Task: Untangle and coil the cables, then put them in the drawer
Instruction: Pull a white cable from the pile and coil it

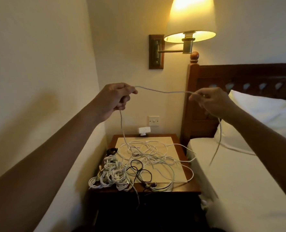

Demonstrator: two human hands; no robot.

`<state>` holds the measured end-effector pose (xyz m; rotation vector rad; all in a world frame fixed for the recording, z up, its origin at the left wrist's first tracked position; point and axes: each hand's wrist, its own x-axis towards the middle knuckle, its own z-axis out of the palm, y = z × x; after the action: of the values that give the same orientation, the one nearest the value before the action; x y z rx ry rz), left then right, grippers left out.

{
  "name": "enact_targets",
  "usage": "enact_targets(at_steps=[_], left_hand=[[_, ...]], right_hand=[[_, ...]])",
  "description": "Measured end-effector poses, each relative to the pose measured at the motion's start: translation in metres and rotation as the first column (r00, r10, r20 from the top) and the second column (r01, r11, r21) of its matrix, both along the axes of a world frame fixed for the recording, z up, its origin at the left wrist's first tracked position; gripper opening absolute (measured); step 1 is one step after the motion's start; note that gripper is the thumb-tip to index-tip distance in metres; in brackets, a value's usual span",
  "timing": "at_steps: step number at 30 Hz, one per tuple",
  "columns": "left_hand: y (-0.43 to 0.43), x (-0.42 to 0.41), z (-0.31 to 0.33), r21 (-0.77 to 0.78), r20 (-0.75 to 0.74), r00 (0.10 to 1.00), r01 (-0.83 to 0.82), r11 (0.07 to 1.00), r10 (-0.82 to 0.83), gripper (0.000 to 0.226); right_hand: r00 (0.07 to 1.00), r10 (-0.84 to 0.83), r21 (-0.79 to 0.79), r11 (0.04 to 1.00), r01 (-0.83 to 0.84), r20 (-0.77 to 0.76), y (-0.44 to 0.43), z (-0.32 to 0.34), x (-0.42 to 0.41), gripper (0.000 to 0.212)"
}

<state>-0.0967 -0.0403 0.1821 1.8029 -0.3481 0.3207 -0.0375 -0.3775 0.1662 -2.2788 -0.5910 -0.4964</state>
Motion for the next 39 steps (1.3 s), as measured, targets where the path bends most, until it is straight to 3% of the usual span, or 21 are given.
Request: enact_targets(at_steps=[2,4,6,8,11,14,18,21,25,27,29,31,32,34,36,39], left_hand=[[-0.005,-0.006,0.002,0.038,0.050,0.998,0.022,0.999,-0.024,0.020],[-0.019,-0.011,0.000,0.095,0.098,0.994,0.045,0.994,-0.054,0.021],[-0.039,-0.013,-0.003,0.174,0.151,0.986,0.044,0.984,-0.070,0.020],[-0.058,-0.013,-0.007,0.292,0.218,0.974,-0.008,0.956,-0.058,0.018],[-0.066,-0.007,-0.019,0.451,0.340,0.940,-0.137,0.882,-0.028,0.014],[-0.049,0.000,-0.041,0.564,0.417,0.908,-0.300,0.770,0.049,0.009],[-0.014,0.008,-0.080,0.584,0.384,0.893,-0.432,0.687,0.235,0.007],[-0.002,0.012,-0.100,0.494,0.263,0.908,-0.417,0.763,0.326,0.006],[-0.004,0.015,-0.113,0.351,0.153,0.942,-0.333,0.875,0.297,0.007],[-0.009,0.016,-0.116,0.336,0.120,0.966,-0.257,0.906,0.230,0.010],[-0.014,0.017,-0.118,0.338,0.115,0.981,-0.185,0.923,0.154,0.011],[-0.018,0.017,-0.120,0.363,0.144,0.984,-0.151,0.920,0.105,0.011],[-0.018,0.017,-0.121,0.374,0.154,0.984,-0.139,0.917,0.087,0.011],[-0.018,0.017,-0.126,0.375,0.161,0.985,-0.120,0.919,0.063,0.012],[-0.016,0.017,-0.132,0.374,0.171,0.984,-0.113,0.920,0.051,0.012],[-0.010,0.015,-0.142,0.405,0.179,0.983,-0.115,0.907,0.044,0.012]], right_hand=[[0.974,0.020,-0.121,0.991,-0.049,-0.226,-0.009,-0.007,-0.005,0.009],[0.926,0.068,-0.206,0.966,-0.154,-0.371,-0.005,-0.011,-0.014,0.025],[0.868,0.229,-0.055,0.958,-0.281,-0.441,0.012,-0.011,-0.029,0.041],[0.803,0.389,0.141,0.920,-0.366,-0.452,0.035,-0.007,-0.044,0.039],[0.837,0.382,0.147,0.924,-0.353,-0.391,0.063,-0.009,-0.059,0.024],[0.866,0.346,0.202,0.936,-0.289,-0.361,0.061,-0.021,-0.056,0.033],[0.754,0.442,0.321,0.892,-0.317,-0.486,0.033,-0.041,-0.048,0.036],[0.709,0.373,0.196,0.926,-0.321,-0.598,0.026,-0.067,-0.039,0.036],[0.729,0.254,0.088,0.962,-0.258,-0.636,0.035,-0.106,-0.028,0.021],[0.591,0.334,0.113,0.919,-0.378,-0.734,0.044,-0.125,-0.024,0.028],[0.343,0.524,0.347,0.817,-0.461,-0.779,0.056,-0.147,-0.023,0.043],[0.227,0.696,0.628,0.714,-0.308,-0.681,0.071,-0.171,-0.024,0.057],[0.221,0.734,0.711,0.678,-0.185,-0.642,0.081,-0.183,-0.024,0.064],[0.279,0.697,0.714,0.698,-0.055,-0.660,0.101,-0.205,-0.025,0.069],[0.331,0.621,0.611,0.778,-0.149,-0.710,0.119,-0.217,-0.029,0.051],[0.358,0.602,0.513,0.797,-0.319,-0.713,0.133,-0.220,-0.030,0.028]])
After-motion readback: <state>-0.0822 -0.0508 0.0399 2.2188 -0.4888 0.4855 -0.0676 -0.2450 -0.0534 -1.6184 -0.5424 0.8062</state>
